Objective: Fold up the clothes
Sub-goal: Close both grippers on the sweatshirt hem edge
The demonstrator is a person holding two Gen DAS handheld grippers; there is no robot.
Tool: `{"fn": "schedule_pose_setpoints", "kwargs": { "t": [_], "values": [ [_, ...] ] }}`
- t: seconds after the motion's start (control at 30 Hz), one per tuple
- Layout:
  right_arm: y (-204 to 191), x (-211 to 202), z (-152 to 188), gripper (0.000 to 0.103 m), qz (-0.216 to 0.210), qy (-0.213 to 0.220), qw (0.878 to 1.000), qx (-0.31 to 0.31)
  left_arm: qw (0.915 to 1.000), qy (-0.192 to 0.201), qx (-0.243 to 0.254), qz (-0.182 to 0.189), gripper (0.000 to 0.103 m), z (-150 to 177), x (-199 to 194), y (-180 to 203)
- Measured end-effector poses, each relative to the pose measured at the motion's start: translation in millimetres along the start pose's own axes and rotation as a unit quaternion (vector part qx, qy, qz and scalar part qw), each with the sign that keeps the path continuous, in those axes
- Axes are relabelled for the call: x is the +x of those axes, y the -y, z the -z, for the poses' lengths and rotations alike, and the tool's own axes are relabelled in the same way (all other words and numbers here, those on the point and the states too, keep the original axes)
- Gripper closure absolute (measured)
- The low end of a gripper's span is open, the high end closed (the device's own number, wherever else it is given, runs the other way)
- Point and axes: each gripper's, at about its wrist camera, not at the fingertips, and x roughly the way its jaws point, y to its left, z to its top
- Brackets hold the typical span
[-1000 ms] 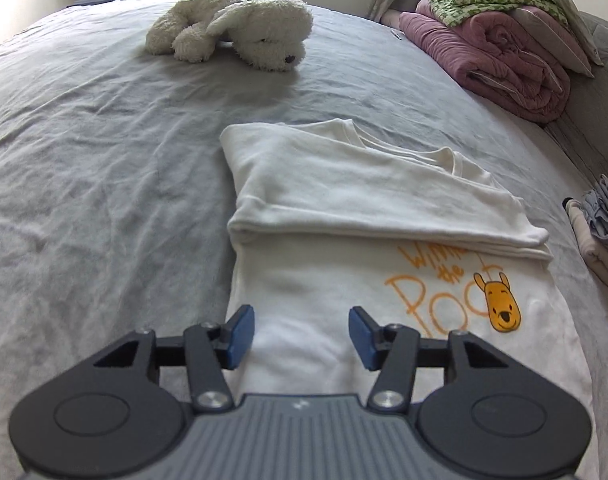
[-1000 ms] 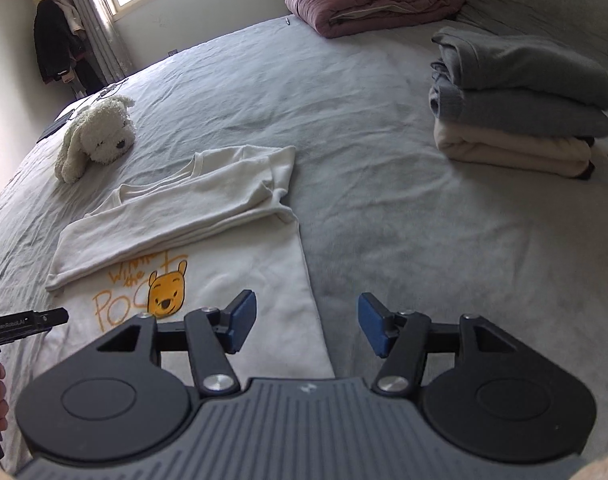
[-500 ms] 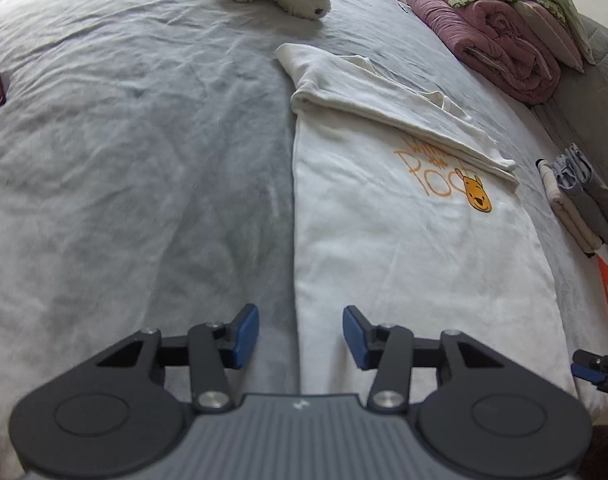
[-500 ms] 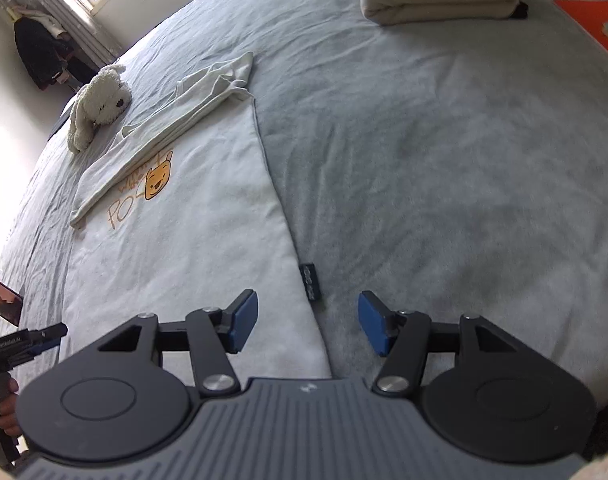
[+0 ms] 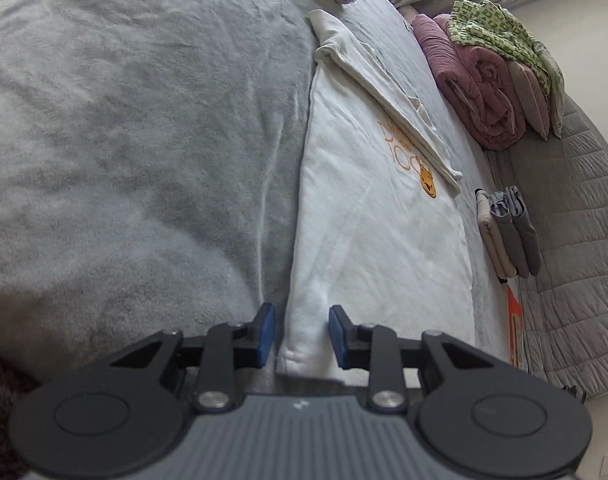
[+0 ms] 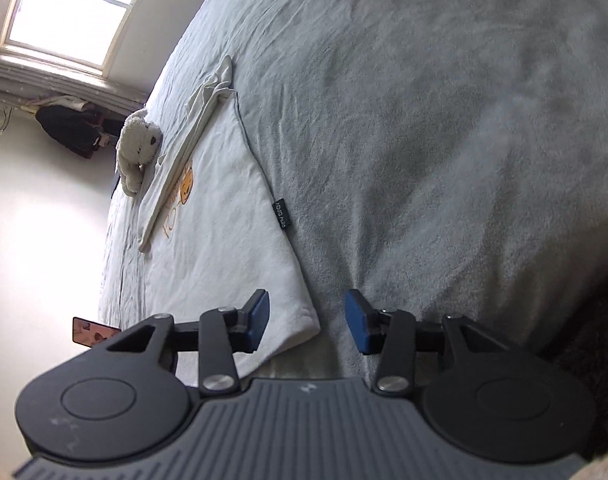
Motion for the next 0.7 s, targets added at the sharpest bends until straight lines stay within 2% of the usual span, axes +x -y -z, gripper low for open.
{"fn": "schedule_pose_setpoints", "kwargs": {
  "t": [0.13,0.17,0.2,0.23,0.27,0.3,0.4,0.5,0.63,0.7],
  "values": [
    [-11,9,7,0.056,0.003,0.009,1.0,-0.027,0.9998,0.011,0.015,-0.009,0.074,7,2,7],
    [-15,11,8,0.056,0.008,0.011,0.999,-0.041,0.9996,0.013,0.02,-0.015,0.076,8,2,10],
    [-19,12,10,0.056,0.016,0.01,0.998,-0.056,0.9993,0.013,0.025,-0.025,0.084,9,2,12],
    [-23,12,11,0.064,0.026,0.01,0.997,-0.072,0.9989,0.013,0.029,-0.034,0.092,10,2,15],
    [-27,12,12,0.088,0.035,0.005,0.996,-0.085,0.9985,0.015,0.033,-0.041,0.093,11,1,17],
    [-30,13,14,0.094,0.045,-0.001,0.994,-0.097,0.9983,0.018,0.035,-0.044,0.096,12,-2,18],
    [-34,1,17,0.095,0.046,0.021,0.993,-0.105,0.9976,0.034,0.037,-0.048,0.097,15,-11,23],
    [-28,-15,14,0.096,0.027,0.044,0.995,-0.087,0.9971,0.043,0.042,-0.047,0.097,18,-19,28],
    [-22,-8,14,0.096,0.046,0.036,0.994,-0.091,0.9951,0.032,0.058,-0.074,0.096,21,-7,22],
    [-18,3,16,0.096,0.056,0.027,0.994,-0.087,0.9957,0.034,0.06,-0.062,0.092,23,-6,16]
  ]
}}
